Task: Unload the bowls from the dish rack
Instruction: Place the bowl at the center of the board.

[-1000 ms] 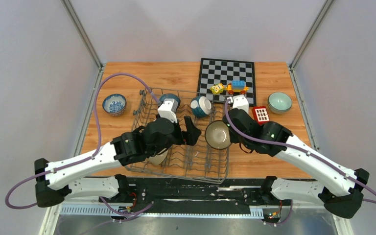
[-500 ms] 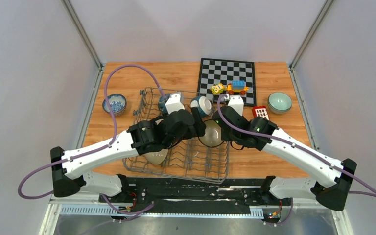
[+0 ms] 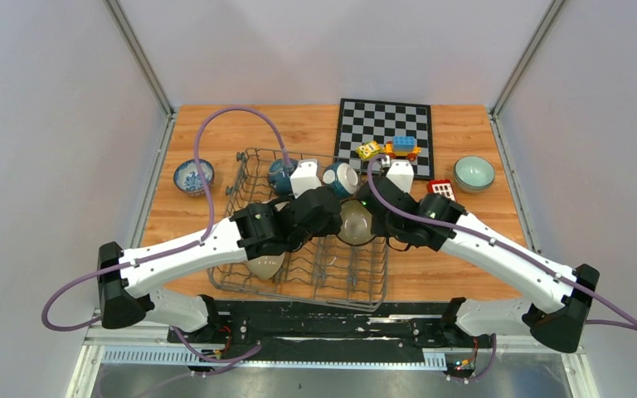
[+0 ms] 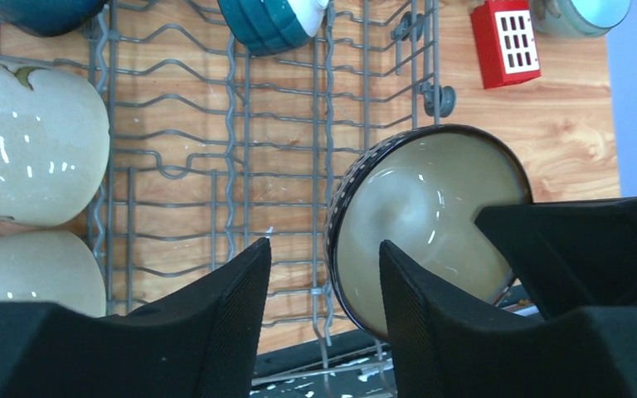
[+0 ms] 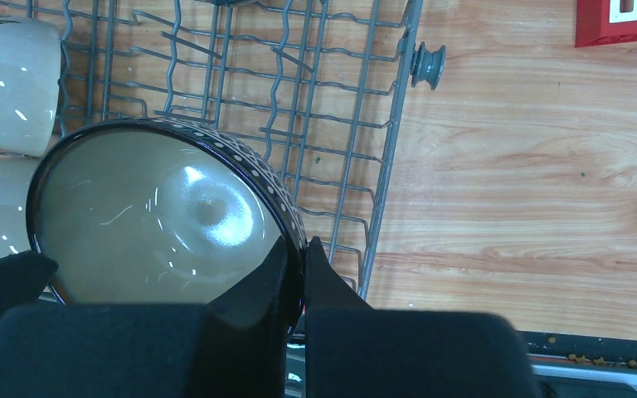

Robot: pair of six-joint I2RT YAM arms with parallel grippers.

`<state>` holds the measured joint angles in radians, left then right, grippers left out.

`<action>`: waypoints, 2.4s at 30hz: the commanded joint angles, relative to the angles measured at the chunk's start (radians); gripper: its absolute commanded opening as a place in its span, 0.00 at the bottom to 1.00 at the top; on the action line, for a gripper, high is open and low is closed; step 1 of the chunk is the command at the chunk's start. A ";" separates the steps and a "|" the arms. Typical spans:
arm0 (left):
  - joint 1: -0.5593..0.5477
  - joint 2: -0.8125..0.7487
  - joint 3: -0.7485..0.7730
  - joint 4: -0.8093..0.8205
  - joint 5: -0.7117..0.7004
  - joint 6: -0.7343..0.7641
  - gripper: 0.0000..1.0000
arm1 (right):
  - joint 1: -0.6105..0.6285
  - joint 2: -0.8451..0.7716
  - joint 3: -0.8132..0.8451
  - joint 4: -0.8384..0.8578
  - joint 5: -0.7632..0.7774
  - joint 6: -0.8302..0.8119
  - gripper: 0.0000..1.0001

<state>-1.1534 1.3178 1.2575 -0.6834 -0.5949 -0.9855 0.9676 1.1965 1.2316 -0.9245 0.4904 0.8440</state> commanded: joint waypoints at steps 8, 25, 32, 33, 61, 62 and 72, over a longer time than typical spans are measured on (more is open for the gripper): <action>0.003 0.030 -0.018 0.030 -0.006 0.043 0.35 | -0.010 0.026 0.068 0.009 -0.028 0.079 0.00; 0.003 0.064 -0.027 0.040 0.030 0.046 0.18 | -0.009 0.039 0.069 0.009 -0.047 0.087 0.00; 0.003 0.062 -0.029 0.046 0.039 0.053 0.14 | -0.009 0.044 0.070 0.014 -0.066 0.078 0.00; 0.003 0.063 -0.030 0.046 0.041 0.053 0.16 | -0.009 0.047 0.072 0.014 -0.071 0.075 0.00; 0.003 0.079 -0.040 0.063 0.078 0.064 0.31 | 0.002 0.033 0.072 0.040 -0.104 0.023 0.00; 0.003 0.080 -0.041 0.064 0.077 0.062 0.27 | 0.002 0.033 0.071 0.039 -0.104 0.023 0.00; 0.003 0.053 -0.053 0.056 0.050 0.063 0.00 | 0.002 0.024 0.058 0.040 -0.092 0.018 0.00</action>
<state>-1.1473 1.3838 1.2167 -0.6605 -0.5461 -0.9199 0.9676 1.2476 1.2545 -0.9562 0.4046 0.8574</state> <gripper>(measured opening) 0.031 0.046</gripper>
